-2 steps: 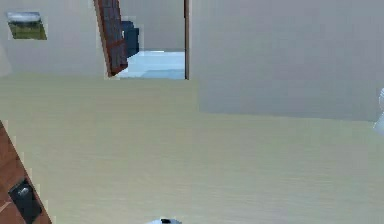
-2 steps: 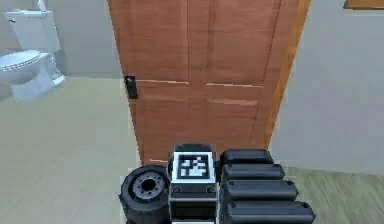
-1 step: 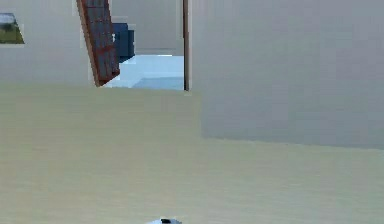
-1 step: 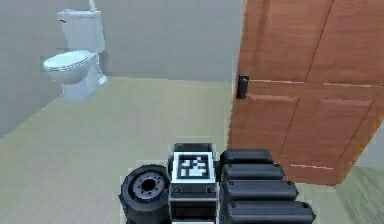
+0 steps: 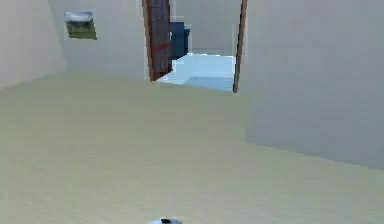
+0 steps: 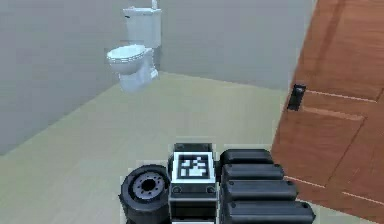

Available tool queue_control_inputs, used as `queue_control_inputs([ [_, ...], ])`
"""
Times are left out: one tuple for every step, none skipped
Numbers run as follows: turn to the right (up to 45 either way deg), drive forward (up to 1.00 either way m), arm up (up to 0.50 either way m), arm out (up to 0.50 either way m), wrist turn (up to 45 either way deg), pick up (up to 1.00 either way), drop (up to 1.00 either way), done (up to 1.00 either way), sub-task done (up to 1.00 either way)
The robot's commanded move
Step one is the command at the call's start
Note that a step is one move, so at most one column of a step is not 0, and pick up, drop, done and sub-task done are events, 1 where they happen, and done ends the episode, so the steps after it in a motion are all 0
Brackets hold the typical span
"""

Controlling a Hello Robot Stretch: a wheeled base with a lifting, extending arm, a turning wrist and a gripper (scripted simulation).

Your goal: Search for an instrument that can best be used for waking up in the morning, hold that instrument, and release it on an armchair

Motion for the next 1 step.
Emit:
queue_control_inputs([
  [0.0, 1.00, 0.00, 0.00, 0.0, 0.00, 0.00, 0.00, 0.00],
])
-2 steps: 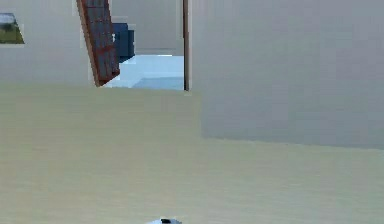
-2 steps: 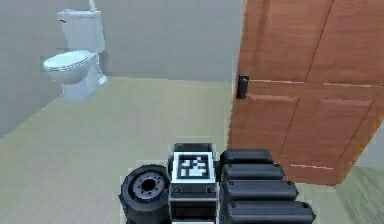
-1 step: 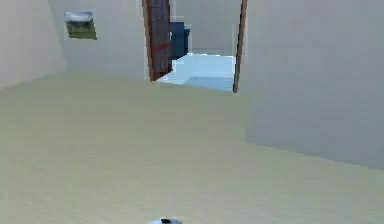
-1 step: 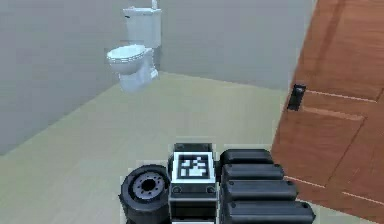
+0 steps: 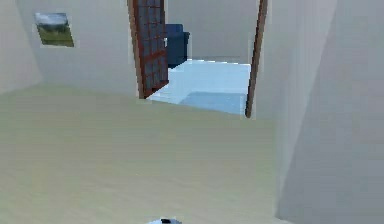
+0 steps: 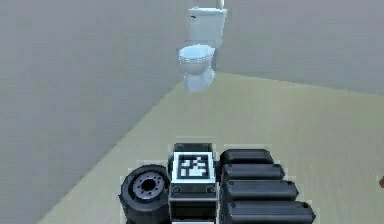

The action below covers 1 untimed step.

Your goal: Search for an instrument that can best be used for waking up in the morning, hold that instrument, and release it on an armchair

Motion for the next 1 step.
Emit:
queue_control_inputs([
  [0.0, 1.00, 0.00, 0.00, 0.0, 0.00, 0.00, 0.00, 0.00],
])
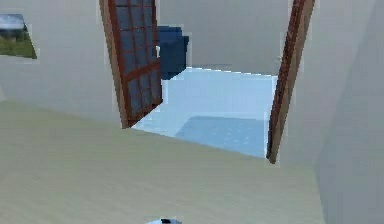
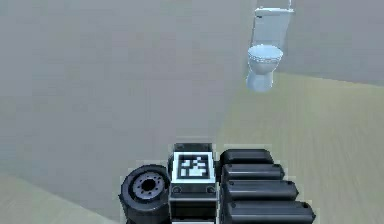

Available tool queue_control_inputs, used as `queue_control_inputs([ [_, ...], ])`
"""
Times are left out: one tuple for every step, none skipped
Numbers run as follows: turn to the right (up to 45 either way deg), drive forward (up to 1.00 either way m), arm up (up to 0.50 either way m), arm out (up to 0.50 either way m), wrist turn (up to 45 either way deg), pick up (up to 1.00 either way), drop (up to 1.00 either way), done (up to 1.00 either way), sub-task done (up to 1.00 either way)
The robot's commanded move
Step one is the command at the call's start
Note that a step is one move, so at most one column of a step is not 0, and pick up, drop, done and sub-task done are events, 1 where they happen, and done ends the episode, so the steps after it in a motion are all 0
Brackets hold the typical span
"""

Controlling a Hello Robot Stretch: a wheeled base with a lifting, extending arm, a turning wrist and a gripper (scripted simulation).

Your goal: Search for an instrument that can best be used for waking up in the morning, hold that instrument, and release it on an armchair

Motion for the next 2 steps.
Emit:
queue_control_inputs([
  [0.0, 1.00, 0.00, 0.00, 0.0, 0.00, 0.00, 0.00, 0.00],
  [0.0, 1.00, 0.00, 0.00, 0.0, 0.00, 0.00, 0.00, 0.00],
])
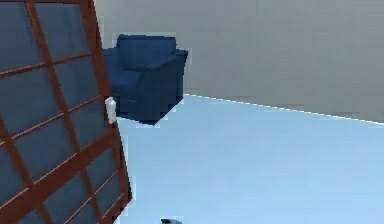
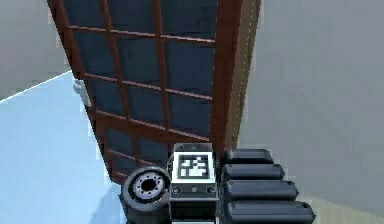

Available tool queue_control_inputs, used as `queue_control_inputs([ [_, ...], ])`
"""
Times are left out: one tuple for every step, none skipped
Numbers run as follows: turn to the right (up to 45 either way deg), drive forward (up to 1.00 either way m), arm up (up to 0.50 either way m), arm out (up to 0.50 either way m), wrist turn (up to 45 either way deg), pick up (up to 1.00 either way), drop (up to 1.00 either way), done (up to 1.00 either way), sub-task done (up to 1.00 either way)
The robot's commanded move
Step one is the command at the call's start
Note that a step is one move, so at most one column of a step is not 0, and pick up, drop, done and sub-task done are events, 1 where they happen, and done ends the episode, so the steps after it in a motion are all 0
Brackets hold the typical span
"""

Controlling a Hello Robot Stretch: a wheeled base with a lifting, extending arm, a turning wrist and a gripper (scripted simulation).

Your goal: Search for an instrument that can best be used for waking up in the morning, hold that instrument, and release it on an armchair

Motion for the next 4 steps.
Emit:
queue_control_inputs([
  [-3.0, 0.00, 0.00, 0.00, 0.0, 0.00, 0.00, 0.00, 0.00],
  [0.0, 1.00, 0.00, 0.00, 0.0, 0.00, 0.00, 0.00, 0.00],
  [0.0, 0.85, 0.00, 0.00, 0.0, 0.00, 0.00, 0.00, 0.00],
  [-45.0, 0.00, 0.00, 0.00, 0.0, 0.00, 0.00, 0.00, 0.00],
])
